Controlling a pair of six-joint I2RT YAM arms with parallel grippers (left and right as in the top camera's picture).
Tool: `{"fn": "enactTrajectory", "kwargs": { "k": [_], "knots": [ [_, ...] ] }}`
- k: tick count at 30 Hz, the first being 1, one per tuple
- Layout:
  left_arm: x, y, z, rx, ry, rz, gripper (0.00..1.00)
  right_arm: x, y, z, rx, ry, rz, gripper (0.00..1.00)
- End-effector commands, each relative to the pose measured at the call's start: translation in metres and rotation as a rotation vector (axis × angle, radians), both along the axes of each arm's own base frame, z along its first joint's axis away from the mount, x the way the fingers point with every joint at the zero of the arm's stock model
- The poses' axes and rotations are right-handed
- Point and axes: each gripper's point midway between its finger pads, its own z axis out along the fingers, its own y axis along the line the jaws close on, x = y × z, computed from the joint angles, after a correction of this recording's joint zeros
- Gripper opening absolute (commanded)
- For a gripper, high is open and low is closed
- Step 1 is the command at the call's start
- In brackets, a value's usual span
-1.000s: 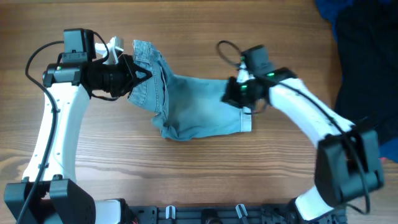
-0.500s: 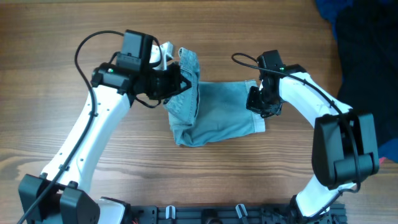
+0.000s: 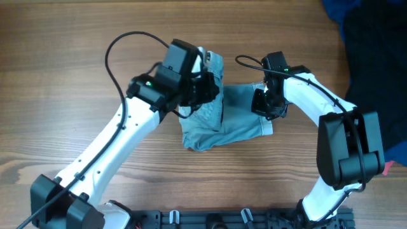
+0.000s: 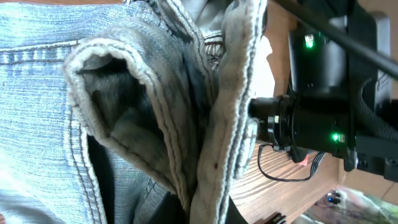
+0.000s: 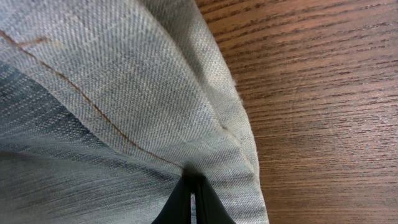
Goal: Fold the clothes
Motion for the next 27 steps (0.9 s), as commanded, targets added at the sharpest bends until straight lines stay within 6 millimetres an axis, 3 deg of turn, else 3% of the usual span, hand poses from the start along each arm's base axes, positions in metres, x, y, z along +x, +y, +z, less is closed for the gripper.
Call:
{"fn": "enactTrajectory", "kwargs": {
  "k": [1, 3, 4, 5, 6, 9, 11, 13, 14, 16, 18, 20, 21, 23, 26, 27],
  "knots": [
    [-0.003, -0.024, -0.009, 0.002, 0.015, -0.031, 0.04, -0.008, -0.006, -0.024, -0.043, 0.055, 0.022, 0.04],
    [-0.006, -0.036, -0.017, 0.005, 0.019, -0.06, 0.04, -0.009, -0.006, -0.024, -0.044, 0.056, 0.023, 0.04],
    [-0.006, -0.04, -0.017, 0.0, 0.011, -0.067, 0.11, -0.009, -0.006, -0.024, -0.044, 0.058, 0.022, 0.04],
    [-0.005, -0.044, -0.015, -0.009, -0.002, -0.073, 0.41, -0.009, -0.006, -0.024, -0.044, 0.058, 0.022, 0.04],
    [-0.002, -0.046, -0.012, -0.021, -0.018, -0.074, 0.55, -0.009, -0.006, -0.024, -0.044, 0.058, 0.022, 0.04],
    [-0.006, -0.066, 0.018, -0.155, -0.087, -0.189, 0.69, -0.009, -0.006, -0.024, -0.044, 0.058, 0.021, 0.04],
    [-0.001, -0.056, 0.03, -0.155, -0.14, -0.198, 0.69, -0.01, -0.007, -0.023, -0.045, 0.062, 0.02, 0.04],
    [0.012, -0.028, 0.03, -0.103, -0.141, -0.109, 0.66, -0.007, -0.006, -0.013, -0.042, 0.048, 0.019, 0.04],
    [0.018, -0.009, 0.024, -0.064, -0.119, -0.057, 0.65, -0.001, -0.008, 0.001, -0.041, 0.023, 0.014, 0.04],
    [0.028, 0.039, 0.001, 0.064, -0.046, 0.077, 0.6, 0.021, -0.026, 0.052, -0.069, -0.078, -0.03, 0.04],
    [0.035, 0.08, -0.013, 0.182, -0.014, 0.19, 0.59, 0.035, -0.04, 0.115, -0.035, -0.19, -0.079, 0.05],
    [0.039, 0.097, -0.018, 0.224, -0.008, 0.235, 0.56, 0.024, -0.027, 0.138, 0.053, -0.213, 0.018, 0.09],
    [0.04, 0.103, -0.022, 0.253, -0.003, 0.253, 0.55, 0.007, -0.009, 0.141, 0.151, -0.16, 0.106, 0.25],
    [0.042, 0.105, -0.036, 0.291, 0.016, 0.238, 0.54, -0.025, 0.008, 0.127, 0.228, -0.047, 0.184, 0.4],
    [0.044, 0.104, -0.064, 0.325, 0.081, 0.227, 0.54, -0.053, 0.026, 0.099, 0.297, 0.045, 0.204, 0.41],
    [0.047, 0.103, -0.085, 0.347, 0.122, 0.221, 0.54, -0.072, 0.04, 0.077, 0.349, 0.086, 0.227, 0.45]
  ]
}}
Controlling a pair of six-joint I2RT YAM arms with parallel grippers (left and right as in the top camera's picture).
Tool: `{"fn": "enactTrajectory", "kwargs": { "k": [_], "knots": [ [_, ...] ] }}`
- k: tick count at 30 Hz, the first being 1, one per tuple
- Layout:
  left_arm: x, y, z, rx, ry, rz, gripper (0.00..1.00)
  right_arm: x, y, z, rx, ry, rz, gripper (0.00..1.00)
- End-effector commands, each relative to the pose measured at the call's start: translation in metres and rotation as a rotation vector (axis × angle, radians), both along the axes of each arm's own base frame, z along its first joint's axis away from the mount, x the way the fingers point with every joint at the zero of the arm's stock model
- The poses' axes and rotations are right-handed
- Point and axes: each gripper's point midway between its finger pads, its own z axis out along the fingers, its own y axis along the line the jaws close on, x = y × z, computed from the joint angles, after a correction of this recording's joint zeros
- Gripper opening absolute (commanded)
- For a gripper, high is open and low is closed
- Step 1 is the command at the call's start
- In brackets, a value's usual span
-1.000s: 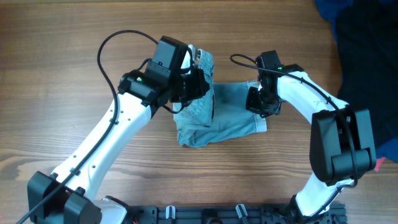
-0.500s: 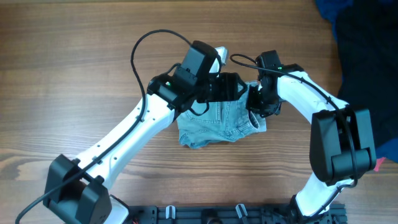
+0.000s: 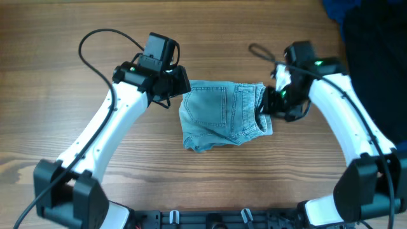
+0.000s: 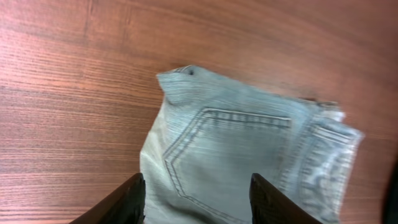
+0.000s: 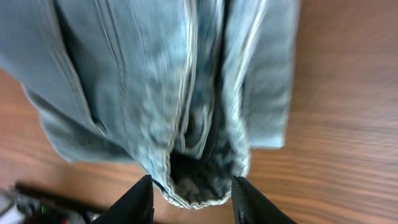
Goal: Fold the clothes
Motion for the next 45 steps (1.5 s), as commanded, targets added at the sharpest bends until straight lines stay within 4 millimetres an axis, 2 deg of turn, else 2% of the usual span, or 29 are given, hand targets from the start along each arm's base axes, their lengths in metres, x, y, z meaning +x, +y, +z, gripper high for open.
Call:
{"fn": "enactTrajectory", "kwargs": {
  "k": [1, 2, 3, 5, 6, 7, 8, 9, 13, 15, 16, 18, 20, 21, 23, 25, 27, 29, 31, 33, 35, 36, 40, 41, 45],
  "knots": [
    [0.007, 0.003, -0.038, 0.057, 0.068, -0.009, 0.54, -0.028, 0.03, -0.029, 0.129, 0.066, 0.068, 0.45],
    [0.008, 0.001, -0.046, 0.059, 0.084, -0.011, 0.54, -0.034, 0.033, -0.039, 0.13, 0.075, 0.074, 0.45],
    [0.009, -0.001, -0.054, 0.051, 0.1, -0.016, 0.54, -0.038, 0.035, -0.049, 0.123, 0.076, 0.076, 0.38],
    [0.011, -0.006, -0.065, 0.037, 0.119, -0.025, 0.54, -0.034, 0.022, -0.065, 0.027, 0.063, 0.015, 0.04],
    [0.01, -0.006, -0.073, 0.044, 0.138, -0.025, 0.54, -0.03, 0.003, -0.074, -0.093, 0.059, -0.072, 0.04],
    [0.008, -0.005, -0.084, 0.055, 0.169, -0.025, 0.52, -0.024, -0.04, -0.082, -0.344, 0.026, -0.227, 0.04],
    [0.005, -0.004, -0.093, 0.066, 0.197, -0.025, 0.51, -0.022, -0.062, -0.081, -0.466, 0.007, -0.319, 0.04],
    [0.003, -0.003, -0.1, 0.074, 0.218, -0.025, 0.51, -0.02, -0.073, -0.079, -0.527, -0.013, -0.383, 0.04],
    [0.001, -0.002, -0.116, 0.087, 0.254, -0.024, 0.5, -0.011, -0.071, -0.08, -0.514, -0.049, -0.389, 0.05],
    [-0.004, -0.001, -0.121, 0.095, 0.277, -0.026, 0.45, -0.008, -0.072, -0.079, -0.515, -0.062, -0.369, 0.17],
    [-0.005, -0.001, -0.121, 0.097, 0.282, -0.026, 0.42, -0.006, -0.074, -0.079, -0.53, -0.073, -0.373, 0.19],
    [-0.007, 0.001, -0.119, 0.099, 0.286, -0.025, 0.42, 0.004, -0.085, -0.072, -0.591, -0.128, -0.386, 0.24],
    [-0.006, 0.001, -0.11, 0.095, 0.267, -0.032, 0.41, 0.026, -0.091, -0.055, -0.625, -0.209, -0.375, 0.24],
    [0.0, -0.001, -0.098, 0.085, 0.218, -0.052, 0.4, 0.042, -0.088, -0.037, -0.613, -0.266, -0.329, 0.25],
    [0.017, -0.008, -0.067, 0.048, 0.087, -0.076, 0.44, 0.056, -0.085, -0.008, -0.591, -0.324, -0.344, 0.28],
    [0.035, -0.016, -0.046, 0.027, -0.035, -0.13, 0.48, 0.069, -0.082, 0.023, -0.556, -0.401, -0.378, 0.35],
    [0.044, -0.027, -0.039, 0.005, -0.103, -0.218, 0.52, 0.067, -0.082, 0.036, -0.543, -0.425, -0.392, 0.36],
    [0.048, -0.037, -0.038, -0.033, -0.126, -0.256, 0.54, 0.046, -0.08, 0.029, -0.536, -0.336, -0.361, 0.34],
    [0.054, -0.045, -0.035, -0.063, -0.165, -0.291, 0.54, 0.018, -0.06, 0.017, -0.426, -0.191, -0.3, 0.29],
    [0.058, -0.049, -0.033, -0.078, -0.185, -0.295, 0.55, 0.002, -0.049, 0.012, -0.374, -0.117, -0.256, 0.24],
    [0.061, -0.05, -0.037, -0.079, -0.187, -0.295, 0.54, -0.01, -0.04, 0.003, -0.325, -0.069, -0.212, 0.22],
    [0.061, -0.05, -0.042, -0.076, -0.177, -0.295, 0.53, -0.015, -0.043, -0.005, -0.341, -0.054, -0.205, 0.21],
    [0.053, -0.063, -0.064, -0.117, -0.112, -0.333, 0.5, -0.021, -0.047, -0.036, -0.352, -0.051, -0.223, 0.21],
    [0.049, -0.067, -0.072, -0.113, -0.093, -0.343, 0.5, -0.021, -0.047, -0.045, -0.351, -0.057, -0.275, 0.21],
    [0.026, -0.08, -0.104, -0.089, 0.016, -0.384, 0.51, -0.004, -0.053, -0.062, -0.369, -0.154, -0.327, 0.21]
  ]
}}
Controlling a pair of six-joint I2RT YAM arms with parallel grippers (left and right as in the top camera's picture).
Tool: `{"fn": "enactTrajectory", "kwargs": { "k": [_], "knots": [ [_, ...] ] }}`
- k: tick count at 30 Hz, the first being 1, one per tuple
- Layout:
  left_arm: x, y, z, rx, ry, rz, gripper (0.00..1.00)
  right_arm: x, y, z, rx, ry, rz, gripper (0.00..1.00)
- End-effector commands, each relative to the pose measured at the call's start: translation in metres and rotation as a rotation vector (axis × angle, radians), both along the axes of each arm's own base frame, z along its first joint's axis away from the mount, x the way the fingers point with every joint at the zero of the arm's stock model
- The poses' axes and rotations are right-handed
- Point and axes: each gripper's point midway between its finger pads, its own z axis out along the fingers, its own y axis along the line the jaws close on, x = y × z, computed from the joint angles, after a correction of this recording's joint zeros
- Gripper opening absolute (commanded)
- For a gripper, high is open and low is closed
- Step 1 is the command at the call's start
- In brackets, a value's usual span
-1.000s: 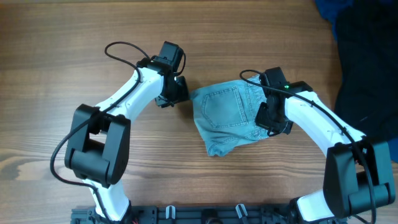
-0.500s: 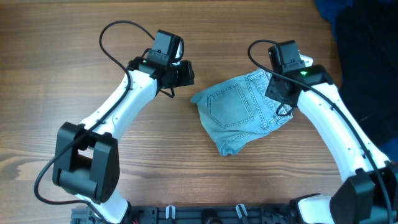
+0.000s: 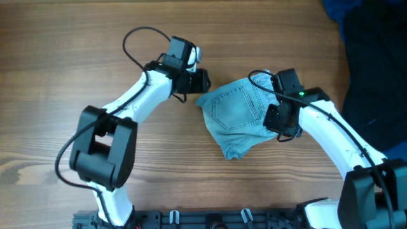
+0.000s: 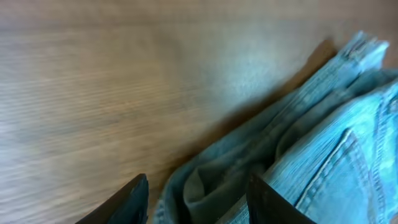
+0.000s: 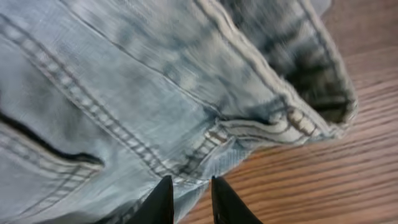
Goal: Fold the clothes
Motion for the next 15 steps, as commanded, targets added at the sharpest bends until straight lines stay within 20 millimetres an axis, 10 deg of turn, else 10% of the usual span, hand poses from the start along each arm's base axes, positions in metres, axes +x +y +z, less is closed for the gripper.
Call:
{"fn": "enactTrajectory", "kwargs": {
  "k": [1, 6, 15],
  "knots": [
    [-0.027, -0.011, -0.025, 0.037, 0.1, -0.068, 0.49, 0.011, -0.012, -0.006, -0.061, -0.07, -0.042, 0.2],
    [-0.083, 0.013, -0.052, 0.165, 0.344, -0.076, 0.04, 0.041, -0.025, -0.007, -0.153, -0.184, -0.054, 0.16],
    [-0.151, 0.045, -0.037, 0.28, 0.652, 0.057, 0.04, 0.077, -0.012, -0.011, -0.151, -0.288, 0.141, 0.15]
  ]
}}
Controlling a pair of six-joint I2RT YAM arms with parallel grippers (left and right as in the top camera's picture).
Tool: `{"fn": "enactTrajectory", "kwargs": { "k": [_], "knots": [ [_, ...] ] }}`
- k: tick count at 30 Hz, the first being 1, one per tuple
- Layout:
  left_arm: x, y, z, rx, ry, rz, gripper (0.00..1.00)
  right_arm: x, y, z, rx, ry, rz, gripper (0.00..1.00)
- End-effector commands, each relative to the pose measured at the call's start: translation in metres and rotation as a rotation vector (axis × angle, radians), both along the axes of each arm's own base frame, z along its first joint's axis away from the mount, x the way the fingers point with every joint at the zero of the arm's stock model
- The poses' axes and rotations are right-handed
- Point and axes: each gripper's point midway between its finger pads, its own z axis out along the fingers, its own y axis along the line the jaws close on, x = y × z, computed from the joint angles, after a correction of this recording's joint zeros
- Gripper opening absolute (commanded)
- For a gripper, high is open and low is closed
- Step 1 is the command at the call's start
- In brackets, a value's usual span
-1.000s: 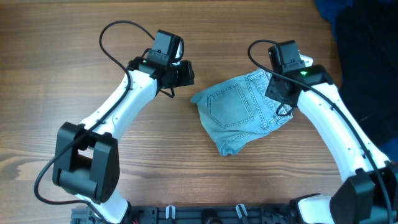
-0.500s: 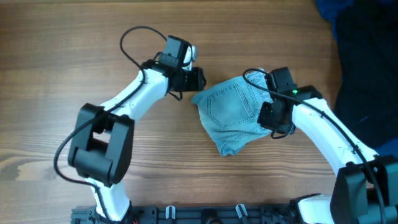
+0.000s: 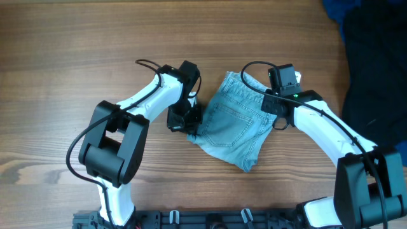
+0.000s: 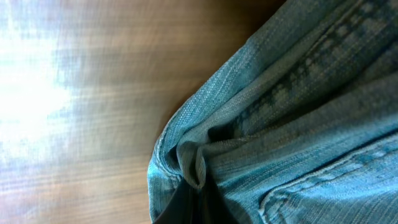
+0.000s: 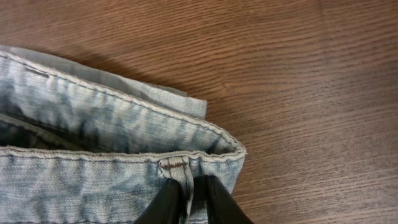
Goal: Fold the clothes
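Observation:
Folded light-blue denim shorts (image 3: 232, 121) lie tilted on the middle of the wooden table, back pocket up. My left gripper (image 3: 185, 119) sits at their left edge, and in the left wrist view it (image 4: 194, 200) is shut on a bunched fold of denim (image 4: 261, 124). At the upper right corner my right gripper (image 3: 278, 105) is on the waistband. In the right wrist view it (image 5: 188, 194) is shut on the waistband (image 5: 124, 168) right at a belt loop.
A pile of dark blue clothes (image 3: 375, 57) fills the far right of the table. A black rail (image 3: 216, 219) runs along the front edge. Bare wood (image 3: 63, 63) lies to the left of the shorts.
My left gripper was open at the shorts' upper left corner; now it is lower, shut on their left edge. The right gripper moved up to the waistband and shut. The shorts have turned a little.
First both grippers held the shorts, the left one with a raised part over the rest. Then both stood open beside the shorts, which lay flat and folded. Later the shorts lay turned and further right. Now both grippers are shut on them again.

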Motion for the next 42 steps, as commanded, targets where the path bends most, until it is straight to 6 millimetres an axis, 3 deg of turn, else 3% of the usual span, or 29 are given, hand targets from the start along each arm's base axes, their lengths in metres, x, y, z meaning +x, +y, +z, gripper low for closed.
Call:
{"fn": "enactTrajectory", "kwargs": {
  "k": [1, 2, 3, 4, 5, 7, 9, 11, 14, 17, 20, 22, 26, 27, 28, 30, 32, 33, 36, 39, 42],
  "knots": [
    [0.0, 0.005, 0.015, 0.018, -0.035, 0.036, 0.04, -0.002, -0.002, -0.007, -0.031, 0.027, 0.048, 0.15],
    [0.006, 0.004, 0.025, -0.001, -0.086, 0.03, 0.06, -0.003, -0.003, -0.007, -0.032, 0.034, 0.048, 0.16],
    [0.016, 0.005, 0.038, -0.005, -0.162, 0.029, 0.15, -0.005, -0.003, -0.008, -0.034, 0.041, 0.048, 0.15],
    [0.026, 0.007, 0.049, -0.007, -0.229, 0.032, 0.71, -0.006, -0.003, -0.008, -0.034, 0.044, 0.048, 0.16],
    [0.04, 0.004, 0.061, -0.043, -0.314, 0.022, 1.0, -0.007, -0.001, -0.009, -0.024, 0.048, 0.052, 0.16],
    [0.076, -0.005, 0.092, -0.142, -0.508, 0.0, 1.0, -0.008, 0.001, -0.01, -0.009, 0.058, 0.059, 0.17],
    [0.095, -0.022, 0.106, -0.257, -0.606, -0.053, 1.0, -0.009, 0.001, -0.01, -0.009, 0.059, 0.058, 0.17],
    [0.103, -0.043, 0.105, -0.386, -0.629, -0.131, 1.0, -0.009, 0.001, -0.01, -0.009, 0.06, 0.058, 0.2],
    [0.113, -0.061, 0.073, -0.456, -0.591, -0.143, 1.0, -0.012, 0.0, -0.011, -0.011, 0.072, 0.056, 0.2],
    [0.114, -0.086, 0.063, -0.612, -0.583, -0.211, 1.0, -0.012, 0.0, -0.011, -0.01, 0.072, 0.055, 0.2],
    [0.117, -0.096, 0.038, -0.624, -0.573, -0.225, 1.0, -0.013, 0.0, -0.011, -0.011, 0.077, 0.055, 0.2],
    [0.108, -0.099, 0.008, -0.606, -0.504, -0.225, 1.0, -0.015, 0.0, -0.012, -0.012, 0.087, 0.053, 0.2],
    [0.096, -0.099, -0.026, -0.578, -0.417, -0.214, 0.94, -0.017, -0.001, -0.013, -0.014, 0.095, 0.053, 0.2],
    [0.094, -0.098, -0.029, -0.574, -0.405, -0.213, 0.89, -0.017, -0.001, -0.013, -0.014, 0.095, 0.053, 0.19],
    [0.092, -0.099, -0.029, -0.574, -0.401, -0.214, 0.76, -0.017, -0.001, -0.013, -0.014, 0.095, 0.053, 0.19],
    [0.092, -0.1, -0.029, -0.576, -0.403, -0.219, 0.47, -0.017, -0.001, -0.013, -0.014, 0.095, 0.053, 0.19],
    [0.091, -0.101, -0.025, -0.593, -0.399, -0.216, 0.1, -0.017, -0.001, -0.013, -0.014, 0.095, 0.053, 0.19],
    [0.092, -0.101, -0.021, -0.603, -0.403, -0.213, 0.06, -0.017, -0.001, -0.013, -0.014, 0.095, 0.053, 0.19],
    [0.109, -0.09, 0.001, -0.597, -0.47, -0.193, 0.04, -0.021, -0.002, -0.009, -0.019, 0.112, 0.052, 0.11],
    [0.139, -0.027, 0.02, -0.386, -0.55, -0.067, 0.04, -0.015, -0.001, 0.023, -0.01, 0.056, 0.051, 0.1],
    [0.16, 0.066, 0.035, -0.175, -0.593, 0.098, 0.04, -0.012, -0.001, 0.069, 0.008, -0.05, 0.052, 0.12]
  ]
}}
